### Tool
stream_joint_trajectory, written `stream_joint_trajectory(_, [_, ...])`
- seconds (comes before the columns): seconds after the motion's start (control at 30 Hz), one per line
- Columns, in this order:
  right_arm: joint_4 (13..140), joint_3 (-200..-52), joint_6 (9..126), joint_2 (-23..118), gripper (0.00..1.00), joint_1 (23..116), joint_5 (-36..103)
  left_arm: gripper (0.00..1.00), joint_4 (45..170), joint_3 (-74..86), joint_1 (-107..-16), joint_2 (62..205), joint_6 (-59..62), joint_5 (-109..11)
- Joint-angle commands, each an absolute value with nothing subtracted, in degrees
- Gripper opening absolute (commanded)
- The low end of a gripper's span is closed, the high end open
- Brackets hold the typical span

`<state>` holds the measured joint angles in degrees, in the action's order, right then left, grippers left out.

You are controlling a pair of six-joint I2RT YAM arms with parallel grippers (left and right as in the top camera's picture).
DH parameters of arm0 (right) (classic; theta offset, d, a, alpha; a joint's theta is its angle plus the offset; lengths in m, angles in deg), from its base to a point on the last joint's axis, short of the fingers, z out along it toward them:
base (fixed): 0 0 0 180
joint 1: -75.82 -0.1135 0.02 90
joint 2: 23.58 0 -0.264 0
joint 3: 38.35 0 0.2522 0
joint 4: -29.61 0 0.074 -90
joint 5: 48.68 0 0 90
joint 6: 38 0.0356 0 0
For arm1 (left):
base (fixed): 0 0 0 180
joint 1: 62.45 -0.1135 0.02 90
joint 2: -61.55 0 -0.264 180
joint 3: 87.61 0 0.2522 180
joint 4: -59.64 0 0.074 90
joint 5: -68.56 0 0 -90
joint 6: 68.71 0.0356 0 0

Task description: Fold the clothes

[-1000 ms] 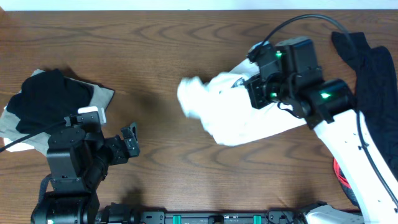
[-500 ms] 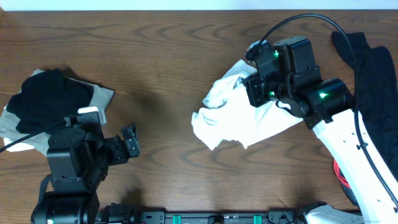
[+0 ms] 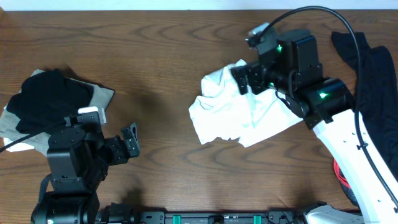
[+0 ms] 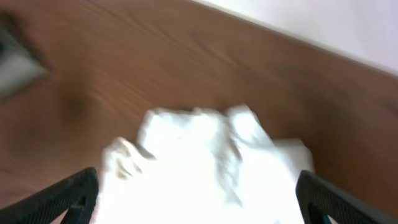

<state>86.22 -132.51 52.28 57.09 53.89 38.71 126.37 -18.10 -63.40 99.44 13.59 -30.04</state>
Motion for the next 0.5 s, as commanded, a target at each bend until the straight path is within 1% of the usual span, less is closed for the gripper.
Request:
stream_joint_trajectory(0.0, [90.83,-132.71,55.23,56.34,0.99,56.47,55.12,0.98,126.5,-17.36,-63.12,99.65,13.24,-30.0])
stream_joint_trajectory(0.1, [96.1,-132.32,58.64,57.09,0.99,61.23,58.4,0.98,126.5,-17.36,-63.12,99.7,13.0,-30.0])
stream_joint_trajectory(0.23, [101.54,-130.85,64.52,59.86,0.99,70.39,56.57,0.98,126.74,-17.36,-63.12,99.96,12.93,-30.0])
stream_joint_trajectory(0.27, [102.37,-130.07,65.17,60.87,0.97,72.86,54.64,0.98,126.94,-17.36,-63.12,100.09,12.67,-30.0])
stream_joint_trajectory(0.3, [102.94,-128.89,65.28,62.05,0.86,75.5,52.04,0.98,127.05,-17.38,-63.12,100.27,12.36,-30.0])
stream_joint_trajectory(0.33, [103.18,-127.86,65.28,62.95,0.72,77.34,49.96,0.98,127.11,-17.4,-63.12,100.44,12.32,-30.0])
stream_joint_trajectory(0.37, [103.4,-126.55,65.28,63.99,0.56,79.33,47.78,0.98,127.11,-17.47,-63.12,100.66,12.34,-30.0])
stream_joint_trajectory(0.4, [103.46,-125.1,65.39,65.0,0.35,81.23,46.03,0.98,127.11,-17.49,-63.12,100.9,12.34,-30.0])
stream_joint_trajectory(0.43, [103.46,-123.49,66.77,65.83,0.22,83.04,45.35,0.98,127.11,-17.51,-63.12,101.18,12.34,-30.0])
stream_joint_trajectory(0.47, [103.44,-121.61,68.93,66.66,0.11,85.05,45.37,0.98,127.13,-17.51,-63.12,101.51,12.34,-30.0])
